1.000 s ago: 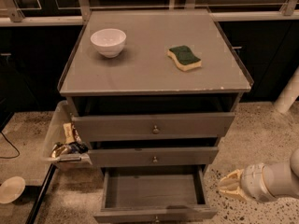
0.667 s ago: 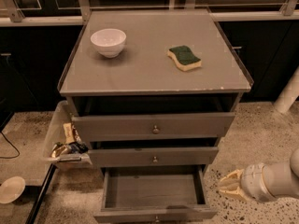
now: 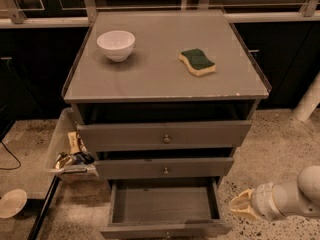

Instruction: Close bottom drawer

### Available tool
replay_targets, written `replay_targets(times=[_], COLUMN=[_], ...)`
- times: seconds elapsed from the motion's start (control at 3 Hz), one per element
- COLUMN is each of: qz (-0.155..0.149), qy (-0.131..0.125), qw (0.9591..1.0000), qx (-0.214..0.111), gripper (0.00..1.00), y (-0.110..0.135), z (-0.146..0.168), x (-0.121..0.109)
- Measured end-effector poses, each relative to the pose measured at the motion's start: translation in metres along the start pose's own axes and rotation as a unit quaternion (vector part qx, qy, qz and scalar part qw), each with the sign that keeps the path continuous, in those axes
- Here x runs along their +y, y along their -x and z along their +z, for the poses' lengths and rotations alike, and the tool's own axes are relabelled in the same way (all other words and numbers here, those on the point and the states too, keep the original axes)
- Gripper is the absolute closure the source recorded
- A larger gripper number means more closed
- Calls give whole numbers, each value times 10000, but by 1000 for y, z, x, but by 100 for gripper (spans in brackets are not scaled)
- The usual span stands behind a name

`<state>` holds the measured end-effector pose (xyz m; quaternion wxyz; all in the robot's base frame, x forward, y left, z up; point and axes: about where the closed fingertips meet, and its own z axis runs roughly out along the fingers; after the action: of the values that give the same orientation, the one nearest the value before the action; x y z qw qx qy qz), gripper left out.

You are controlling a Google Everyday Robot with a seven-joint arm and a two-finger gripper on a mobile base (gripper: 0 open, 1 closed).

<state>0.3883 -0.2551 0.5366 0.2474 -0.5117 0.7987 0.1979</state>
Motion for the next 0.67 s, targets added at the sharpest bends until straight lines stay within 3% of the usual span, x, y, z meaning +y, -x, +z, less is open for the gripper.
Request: replay_targets(times=[0.33, 0.67], qz=[114, 35], qy=[98, 218], qw=[9998, 9991], qx=[-113, -359], gripper=[100, 100], y=[-28, -65], z=[39, 88], x=[-9, -19])
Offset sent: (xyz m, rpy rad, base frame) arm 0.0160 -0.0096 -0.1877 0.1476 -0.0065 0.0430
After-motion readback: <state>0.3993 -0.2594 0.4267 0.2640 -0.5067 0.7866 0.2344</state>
